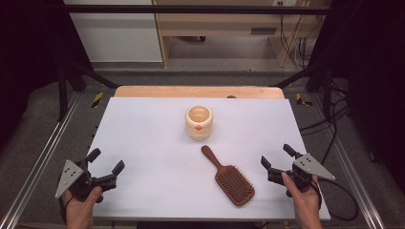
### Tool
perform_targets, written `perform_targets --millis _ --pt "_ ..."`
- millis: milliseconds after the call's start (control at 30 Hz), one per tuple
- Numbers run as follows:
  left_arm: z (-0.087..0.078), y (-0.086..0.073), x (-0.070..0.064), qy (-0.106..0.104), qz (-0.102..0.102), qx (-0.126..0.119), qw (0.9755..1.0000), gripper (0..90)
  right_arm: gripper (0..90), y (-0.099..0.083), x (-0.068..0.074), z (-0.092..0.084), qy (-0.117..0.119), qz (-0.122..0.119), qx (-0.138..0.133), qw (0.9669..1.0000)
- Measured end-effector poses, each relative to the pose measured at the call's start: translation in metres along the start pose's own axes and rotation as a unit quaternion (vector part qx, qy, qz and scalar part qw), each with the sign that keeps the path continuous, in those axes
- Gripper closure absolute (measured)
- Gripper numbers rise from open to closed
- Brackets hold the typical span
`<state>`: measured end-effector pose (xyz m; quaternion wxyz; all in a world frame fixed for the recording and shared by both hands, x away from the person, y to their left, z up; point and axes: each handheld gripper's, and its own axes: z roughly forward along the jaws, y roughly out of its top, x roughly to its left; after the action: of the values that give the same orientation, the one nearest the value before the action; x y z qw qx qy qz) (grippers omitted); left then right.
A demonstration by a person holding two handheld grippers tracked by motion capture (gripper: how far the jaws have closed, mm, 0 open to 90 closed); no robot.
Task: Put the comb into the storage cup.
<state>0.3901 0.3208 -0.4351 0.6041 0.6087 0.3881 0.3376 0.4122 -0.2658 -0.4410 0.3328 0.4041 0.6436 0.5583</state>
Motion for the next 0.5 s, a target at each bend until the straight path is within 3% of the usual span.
perform_targets --millis 500 --pt "0.0002 -0.0007 0.0026 0.012 0.002 0.007 0.9999 1.9 6.6 -0.0021 0.0038 -0.0019 -0.017 0.017 0.025 0.9994"
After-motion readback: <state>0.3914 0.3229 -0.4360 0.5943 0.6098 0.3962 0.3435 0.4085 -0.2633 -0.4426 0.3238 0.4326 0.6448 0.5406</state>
